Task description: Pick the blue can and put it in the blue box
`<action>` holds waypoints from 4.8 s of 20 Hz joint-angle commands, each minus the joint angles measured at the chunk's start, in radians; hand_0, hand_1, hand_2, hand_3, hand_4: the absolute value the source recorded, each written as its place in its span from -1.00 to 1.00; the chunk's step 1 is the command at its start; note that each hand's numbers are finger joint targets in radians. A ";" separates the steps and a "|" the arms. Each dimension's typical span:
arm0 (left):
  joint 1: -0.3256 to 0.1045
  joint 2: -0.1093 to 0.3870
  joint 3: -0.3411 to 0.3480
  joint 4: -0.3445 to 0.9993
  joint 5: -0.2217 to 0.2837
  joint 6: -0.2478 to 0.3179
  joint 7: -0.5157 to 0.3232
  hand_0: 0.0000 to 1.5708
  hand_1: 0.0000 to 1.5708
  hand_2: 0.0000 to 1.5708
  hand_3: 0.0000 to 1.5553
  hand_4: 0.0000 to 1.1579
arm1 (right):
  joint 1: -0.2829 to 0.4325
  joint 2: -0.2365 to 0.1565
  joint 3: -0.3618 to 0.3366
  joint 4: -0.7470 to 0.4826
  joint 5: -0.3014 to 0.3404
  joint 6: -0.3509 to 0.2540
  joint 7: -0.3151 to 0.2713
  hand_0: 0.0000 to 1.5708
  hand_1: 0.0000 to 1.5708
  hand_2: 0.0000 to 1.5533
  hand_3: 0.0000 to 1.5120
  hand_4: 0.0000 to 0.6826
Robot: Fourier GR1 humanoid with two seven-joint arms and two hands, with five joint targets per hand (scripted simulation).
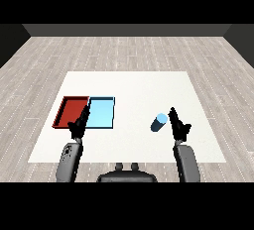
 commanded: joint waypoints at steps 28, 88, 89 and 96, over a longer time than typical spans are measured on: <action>0.042 -0.041 0.050 -0.012 0.014 -0.008 -0.394 -1.00 -1.00 -1.00 -1.00 -1.00 | -0.006 0.001 -0.025 0.063 -0.101 0.252 -0.314 -1.00 -1.00 -1.00 -1.00 -1.00; 0.010 -0.066 0.055 0.084 -0.005 0.009 -0.482 -1.00 -1.00 -1.00 -1.00 -1.00 | -0.319 0.036 -0.100 0.657 -0.180 0.122 -0.377 -1.00 -1.00 -1.00 -1.00 -1.00; 0.094 -0.038 0.057 -0.073 0.030 -0.021 -0.393 -1.00 -1.00 -1.00 -1.00 -1.00 | -0.385 0.000 -0.140 0.776 -0.174 0.130 -0.446 -1.00 -1.00 -0.36 -1.00 -1.00; 0.053 -0.057 0.033 -0.009 -0.022 0.014 -0.424 -1.00 -1.00 -1.00 -1.00 -1.00 | -0.352 0.008 -0.092 0.686 -0.119 -0.007 -0.322 0.88 0.88 0.88 0.90 0.62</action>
